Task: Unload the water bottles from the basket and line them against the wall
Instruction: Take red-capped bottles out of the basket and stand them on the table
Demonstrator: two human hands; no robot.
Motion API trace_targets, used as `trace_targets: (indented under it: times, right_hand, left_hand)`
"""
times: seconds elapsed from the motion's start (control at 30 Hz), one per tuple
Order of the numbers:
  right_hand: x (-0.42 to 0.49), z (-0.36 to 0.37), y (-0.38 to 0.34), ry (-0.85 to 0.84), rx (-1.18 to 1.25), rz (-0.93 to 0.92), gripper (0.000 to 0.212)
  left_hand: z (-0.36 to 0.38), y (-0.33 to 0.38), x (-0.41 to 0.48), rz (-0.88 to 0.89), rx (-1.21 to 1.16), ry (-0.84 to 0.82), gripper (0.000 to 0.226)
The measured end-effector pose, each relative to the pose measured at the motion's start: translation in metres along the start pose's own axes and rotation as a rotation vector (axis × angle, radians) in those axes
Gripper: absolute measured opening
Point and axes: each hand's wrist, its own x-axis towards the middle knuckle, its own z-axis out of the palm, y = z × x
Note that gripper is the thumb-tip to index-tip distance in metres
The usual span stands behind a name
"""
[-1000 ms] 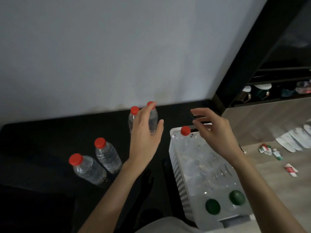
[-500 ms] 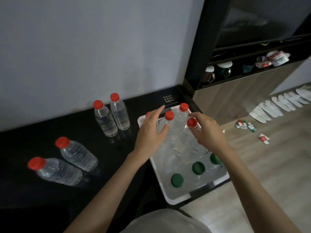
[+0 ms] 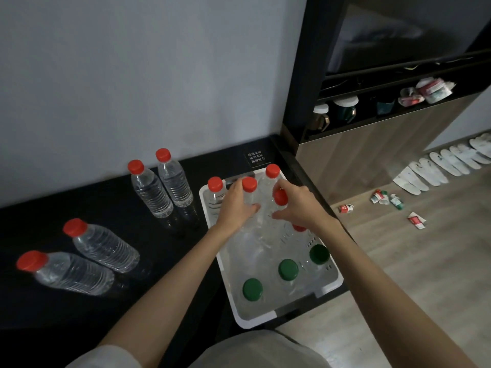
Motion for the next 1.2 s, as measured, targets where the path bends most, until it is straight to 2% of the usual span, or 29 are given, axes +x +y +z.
trace_targets:
  times: [0.1,0.2,0.37,0.53,0.73,0.93,1.07,1.2]
  right_hand:
    - [0.006,0.003,-0.002,-0.042,0.029,0.046,0.053]
    - [0.009,0.008,-0.001,0.025,0.037,0.047,0.055]
    - [0.01,0.012,0.002,0.089,0.042,0.016,0.05]
    - [0.005,0.007,0.005,0.201,0.151,0.024,0.052]
    - [-0.004,-0.008,0.002,0.213,0.101,-0.009,0.045]
    - [-0.021,-0.041,-0.021,0.381,0.097,-0.137,0.036]
    - [-0.029,-0.058,-0.043,0.527,0.209,-0.231,0.029]
    - [-0.031,-0.076,-0.07,0.56,0.296,-0.338,0.03]
  left_hand:
    - [0.007,-0.01,-0.002,0.004,0.061,-0.053,0.064]
    - [0.01,-0.014,-0.004,0.009,0.097,-0.074,0.071]
    - [0.009,-0.01,-0.006,0.034,0.088,-0.019,0.068]
    - [0.007,-0.006,-0.017,0.03,0.063,0.037,0.068]
    - [-0.013,0.012,-0.026,0.065,0.059,0.053,0.074]
    - [-0.048,0.04,-0.03,0.154,0.085,0.128,0.069]
    - [-0.075,0.063,-0.033,0.181,0.029,0.193,0.062]
    - [-0.108,0.083,-0.04,0.203,-0.044,0.246,0.06]
